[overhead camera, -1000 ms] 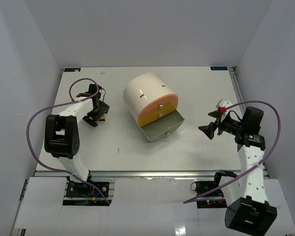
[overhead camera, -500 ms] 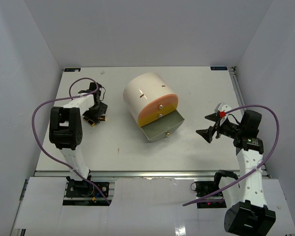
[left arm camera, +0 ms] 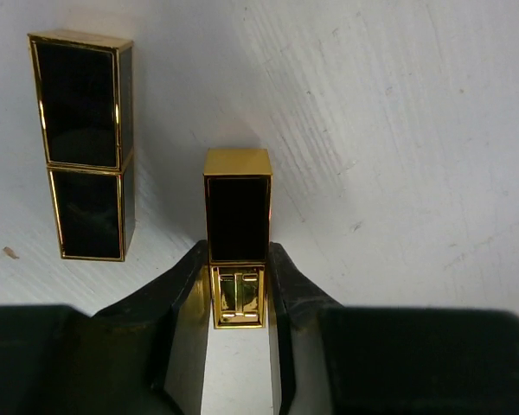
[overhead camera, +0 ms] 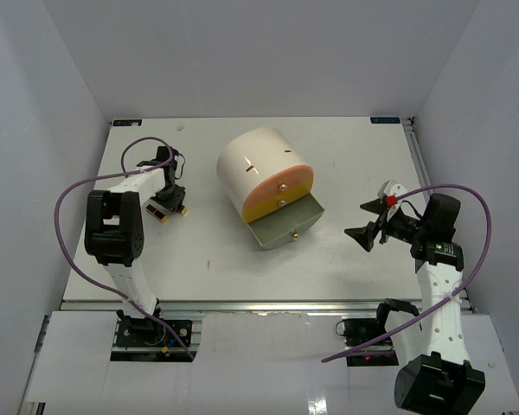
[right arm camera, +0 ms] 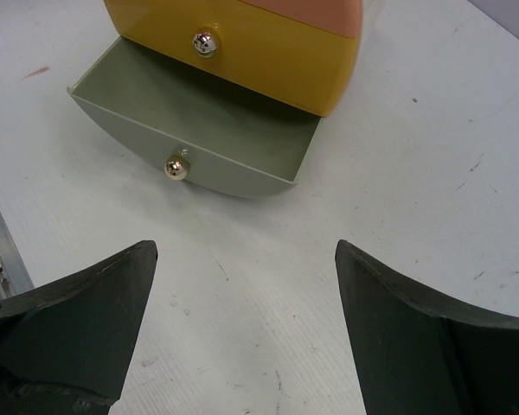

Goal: Organize the makeup

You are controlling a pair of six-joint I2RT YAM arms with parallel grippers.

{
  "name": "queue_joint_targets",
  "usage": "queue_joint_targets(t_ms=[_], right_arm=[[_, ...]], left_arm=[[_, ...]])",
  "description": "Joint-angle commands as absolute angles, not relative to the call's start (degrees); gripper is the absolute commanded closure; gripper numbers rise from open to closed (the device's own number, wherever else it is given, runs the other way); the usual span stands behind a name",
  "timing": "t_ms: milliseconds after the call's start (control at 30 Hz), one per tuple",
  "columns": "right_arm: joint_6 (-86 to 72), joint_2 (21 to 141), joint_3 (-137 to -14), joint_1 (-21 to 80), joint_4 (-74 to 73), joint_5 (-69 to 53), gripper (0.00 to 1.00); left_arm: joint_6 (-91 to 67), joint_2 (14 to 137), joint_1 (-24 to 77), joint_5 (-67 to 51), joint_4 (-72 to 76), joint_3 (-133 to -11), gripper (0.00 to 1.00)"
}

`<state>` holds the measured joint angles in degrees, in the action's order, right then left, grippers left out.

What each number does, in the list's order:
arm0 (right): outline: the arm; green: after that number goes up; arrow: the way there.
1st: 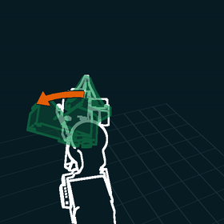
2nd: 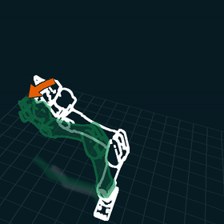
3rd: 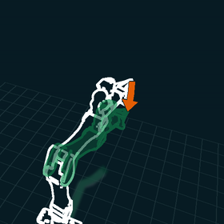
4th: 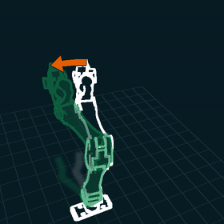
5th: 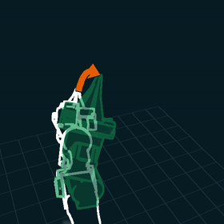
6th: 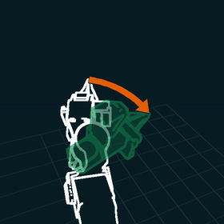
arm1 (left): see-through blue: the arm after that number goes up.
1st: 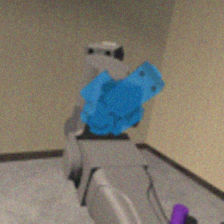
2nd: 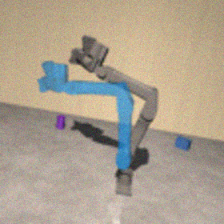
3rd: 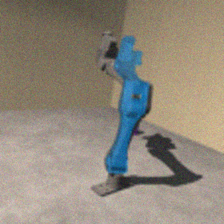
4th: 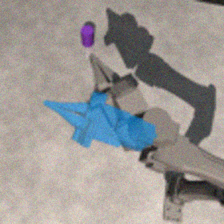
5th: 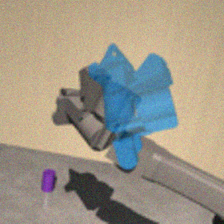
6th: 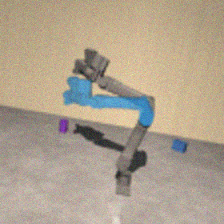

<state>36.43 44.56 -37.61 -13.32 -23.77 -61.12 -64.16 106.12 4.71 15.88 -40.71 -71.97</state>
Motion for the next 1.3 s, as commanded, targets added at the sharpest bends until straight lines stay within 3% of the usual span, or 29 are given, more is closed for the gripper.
queue_joint_targets(t_ms=[0, 133, 367, 567, 733, 867, 1000, 1267], right_arm=[[36.12, 43.94, -37.12, -13.1, -22.41, -62.38, 0.1], [36.1, 43.93, -37.0, -13.11, -22.4, -61.94, 0.1], [35.42, 43.86, -36.56, -13.18, -21.62, -61.08, 0.1], [34.89, 43.86, -36.39, -13.27, -20.83, -60.29, 0.1], [34.37, 44.12, -35.96, -13.19, -20.13, -59.25, 0.1], [34.28, 44.28, -35.86, -13.29, -19.97, -58.73, 0.1], [34.28, 44.21, -35.55, -13.36, -19.95, -58.62, 0.1], [34.37, 44.19, -35.42, -13.38, -20.04, -58.82, 0.1]], left_arm=[[-58.79, 95.94, 4.63, 14.98, -37.03, -68.63, 0.92], [-52.59, 84.0, 5.19, 11.64, -31.95, -62.18, 1.0], [-36.73, 58.71, 13.2, -3.4, -21.09, -49.66, 1.0], [-30.75, 49.85, 29.21, -10.27, -17.93, -50.11, 1.0], [-24.3, 53.91, 50.02, -0.23, -17.66, -54.43, 1.0], [-18.34, 64.21, 66.64, 20.39, -19.96, -58.63, 1.0], [-14.55, 71.02, 69.43, 27.64, -20.35, -62.19, 1.0], [-4.28, 78.57, 69.05, 30.46, -17.72, -66.28, 0.99]])
